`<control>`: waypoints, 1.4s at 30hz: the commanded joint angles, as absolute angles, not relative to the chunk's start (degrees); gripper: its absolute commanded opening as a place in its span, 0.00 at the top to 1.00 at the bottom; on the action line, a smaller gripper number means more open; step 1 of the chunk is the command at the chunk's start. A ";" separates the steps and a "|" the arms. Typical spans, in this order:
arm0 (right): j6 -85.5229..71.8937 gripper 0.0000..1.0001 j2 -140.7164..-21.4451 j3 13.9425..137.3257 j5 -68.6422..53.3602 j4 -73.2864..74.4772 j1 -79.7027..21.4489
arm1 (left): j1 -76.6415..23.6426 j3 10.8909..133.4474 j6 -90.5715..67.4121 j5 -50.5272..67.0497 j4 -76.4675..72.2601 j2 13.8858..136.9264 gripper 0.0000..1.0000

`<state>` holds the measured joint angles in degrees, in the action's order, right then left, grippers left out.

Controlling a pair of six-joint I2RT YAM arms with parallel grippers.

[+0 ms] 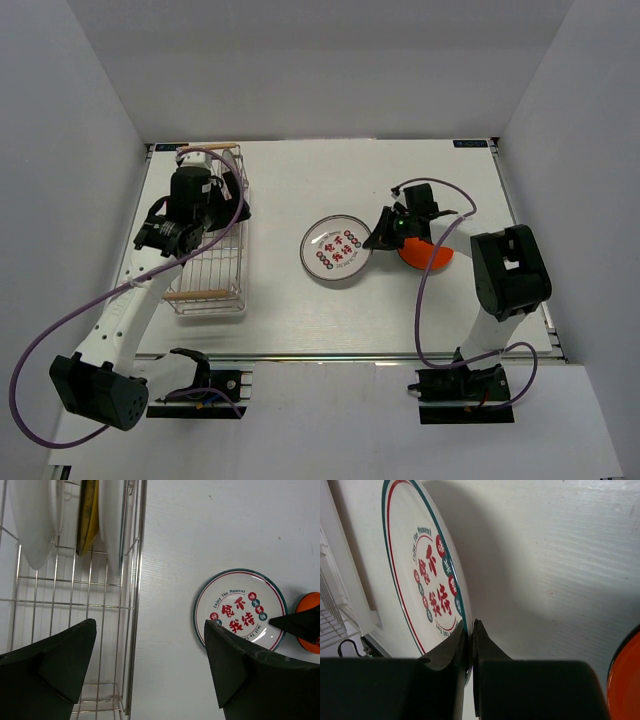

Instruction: Unload the plates from the dish rack

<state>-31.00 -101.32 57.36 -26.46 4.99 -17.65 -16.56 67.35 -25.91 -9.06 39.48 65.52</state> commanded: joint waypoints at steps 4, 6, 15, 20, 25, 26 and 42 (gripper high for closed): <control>-32.08 0.88 -101.07 58.63 -24.35 0.97 -17.58 | -16.44 68.99 -26.63 -14.32 39.81 65.83 0.02; -31.91 0.74 -100.90 57.66 -24.00 1.05 -17.67 | -16.44 70.04 -26.63 -15.29 39.90 67.14 0.02; -30.06 0.27 -97.13 58.00 -19.60 5.88 -17.40 | -16.44 73.91 -26.98 -21.61 38.32 72.42 0.02; -27.86 0.11 -91.87 58.36 -14.61 10.19 -17.40 | -16.44 78.73 -25.58 -24.43 37.88 77.33 0.06; -26.28 0.11 -86.05 57.83 -7.75 14.49 -17.40 | -16.44 81.65 -23.73 -24.43 37.18 81.20 0.16; -25.76 0.11 -84.39 57.83 -6.86 15.20 -17.40 | -16.44 82.26 -23.47 -24.61 37.09 82.52 0.19; -23.55 0.11 -77.78 56.43 2.63 23.82 -16.44 | -16.96 90.17 -20.66 -34.19 39.90 92.81 0.65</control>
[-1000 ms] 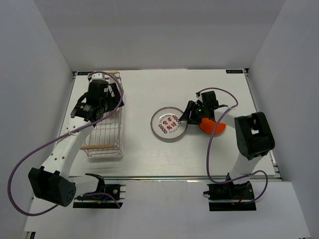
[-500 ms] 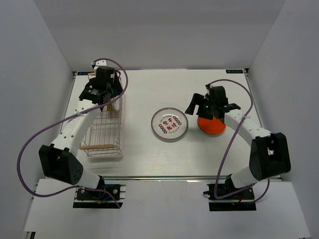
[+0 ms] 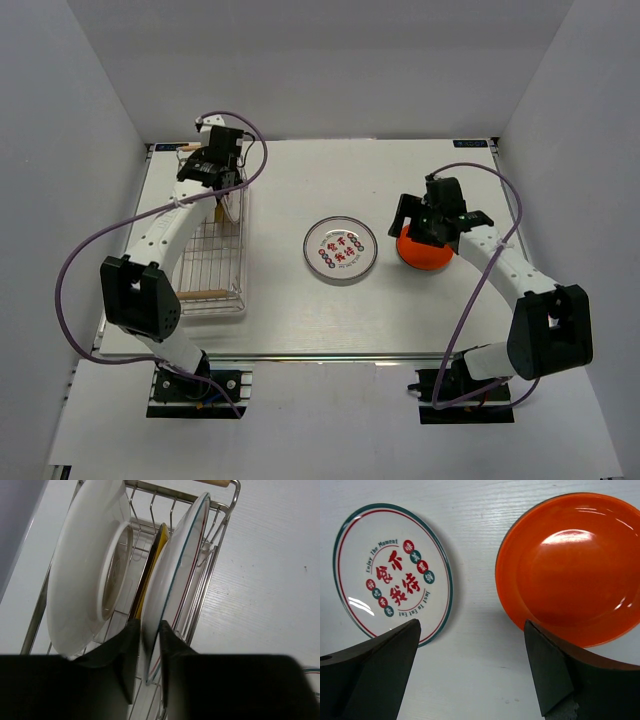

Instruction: Unload the plates from the dish rack

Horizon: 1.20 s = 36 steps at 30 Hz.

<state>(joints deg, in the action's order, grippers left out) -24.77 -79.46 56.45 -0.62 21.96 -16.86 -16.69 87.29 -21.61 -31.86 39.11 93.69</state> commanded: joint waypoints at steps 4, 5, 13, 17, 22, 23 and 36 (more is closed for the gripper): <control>-23.12 0.11 -76.99 56.16 2.73 24.00 -16.35 | -16.96 89.91 -18.90 -35.16 39.99 91.94 0.80; -22.51 0.11 -76.73 56.16 2.55 23.82 -16.35 | -16.96 89.83 -18.37 -35.16 39.99 91.59 0.81; -21.88 0.11 -76.20 56.78 2.55 24.52 -16.26 | -16.96 88.15 -15.56 -34.54 38.32 86.31 1.00; -21.88 0.11 -75.85 56.43 2.29 24.52 -16.17 | -16.96 87.89 -12.23 -32.53 36.83 83.60 1.00; -21.71 0.11 -75.76 56.51 2.02 24.87 -16.26 | -17.49 88.24 -8.88 -28.14 35.16 80.86 1.00; -21.80 0.11 -75.67 56.51 2.02 24.87 -16.26 | -17.49 88.76 -7.92 -28.13 35.07 80.16 1.00; -20.92 0.11 -72.78 59.23 -3.84 22.07 -16.26 | -17.49 89.22 -10.01 -21.81 34.72 69.28 1.00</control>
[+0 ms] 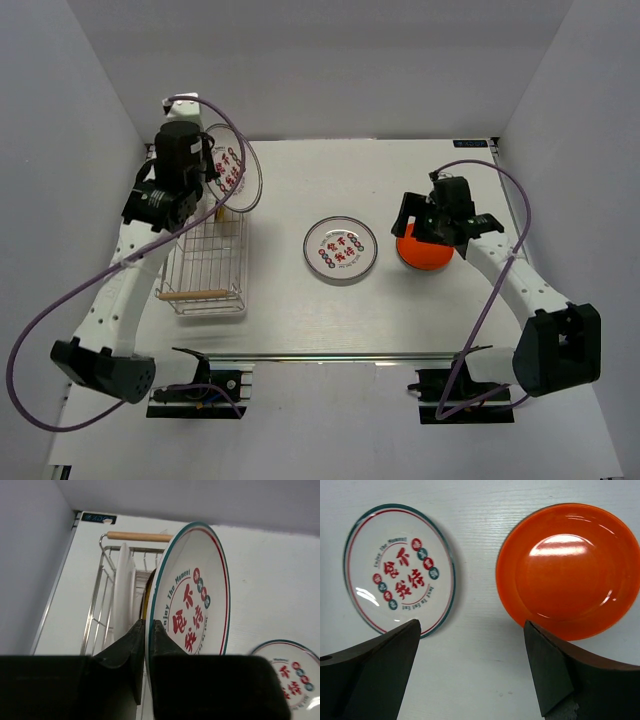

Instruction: Unload the plates from the dish rack

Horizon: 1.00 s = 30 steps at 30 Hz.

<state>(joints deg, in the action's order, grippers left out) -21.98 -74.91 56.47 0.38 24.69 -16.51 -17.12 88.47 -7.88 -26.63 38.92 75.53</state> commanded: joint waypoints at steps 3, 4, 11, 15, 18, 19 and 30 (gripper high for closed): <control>-20.65 0.11 -71.72 59.15 -9.38 16.91 -16.26 | -17.49 86.14 -11.77 -11.89 32.09 66.37 1.00; -20.39 0.11 -70.94 58.80 -13.49 15.22 -16.17 | -17.49 83.35 -13.17 -8.91 30.95 64.79 1.00; -24.69 0.11 -70.14 56.96 -32.59 2.57 -16.34 | -17.49 72.17 -19.24 19.93 18.48 64.60 1.00; -30.93 0.11 -70.75 53.62 -41.98 -7.37 -16.35 | -17.49 67.77 -22.84 28.80 13.28 65.65 1.00; -33.74 0.11 -72.15 52.39 -46.04 -11.94 -16.44 | -17.49 64.78 -24.87 32.51 9.76 66.53 1.00; -34.45 0.11 -72.42 52.21 -46.75 -13.08 -16.61 | -17.49 63.73 -25.22 32.87 8.62 66.97 1.00; -36.04 0.41 -76.37 50.98 -51.59 -13.71 -17.05 | -17.49 59.94 -28.92 37.71 2.11 68.11 1.00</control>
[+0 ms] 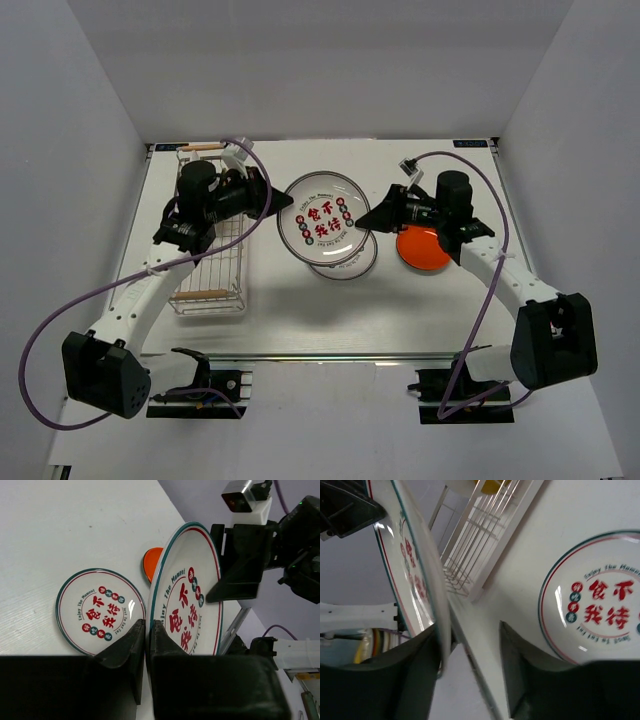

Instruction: Unload the plates from the dish rack

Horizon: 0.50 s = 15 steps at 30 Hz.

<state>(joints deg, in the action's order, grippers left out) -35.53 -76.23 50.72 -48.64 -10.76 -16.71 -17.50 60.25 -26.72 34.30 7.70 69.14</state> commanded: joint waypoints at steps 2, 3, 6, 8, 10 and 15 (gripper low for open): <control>-36.30 0.58 -76.55 50.98 -52.20 -14.15 -16.96 | -17.49 60.29 -28.57 36.91 3.16 68.81 1.00; -36.47 0.74 -76.47 50.80 -52.21 -14.32 -16.96 | -17.49 60.73 -28.48 37.26 3.77 69.43 1.00; -36.91 0.99 -75.94 50.27 -50.98 -13.98 -16.88 | -17.49 61.34 -28.48 36.31 6.22 70.05 1.00; -36.74 1.00 -75.15 50.53 -48.27 -12.67 -16.79 | -17.49 62.40 -27.08 31.85 8.95 70.05 0.68; -34.65 1.00 -74.80 51.24 -45.98 -9.07 -16.52 | -17.49 64.07 -26.11 27.97 12.91 69.35 0.46; -31.99 1.00 -75.41 54.32 -35.88 -0.09 -16.44 | -17.49 68.02 -22.77 14.21 22.46 68.20 0.02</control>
<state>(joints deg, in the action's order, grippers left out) -33.95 -76.55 50.96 -41.91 -3.75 -16.84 -17.65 63.86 -25.23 25.21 15.05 70.57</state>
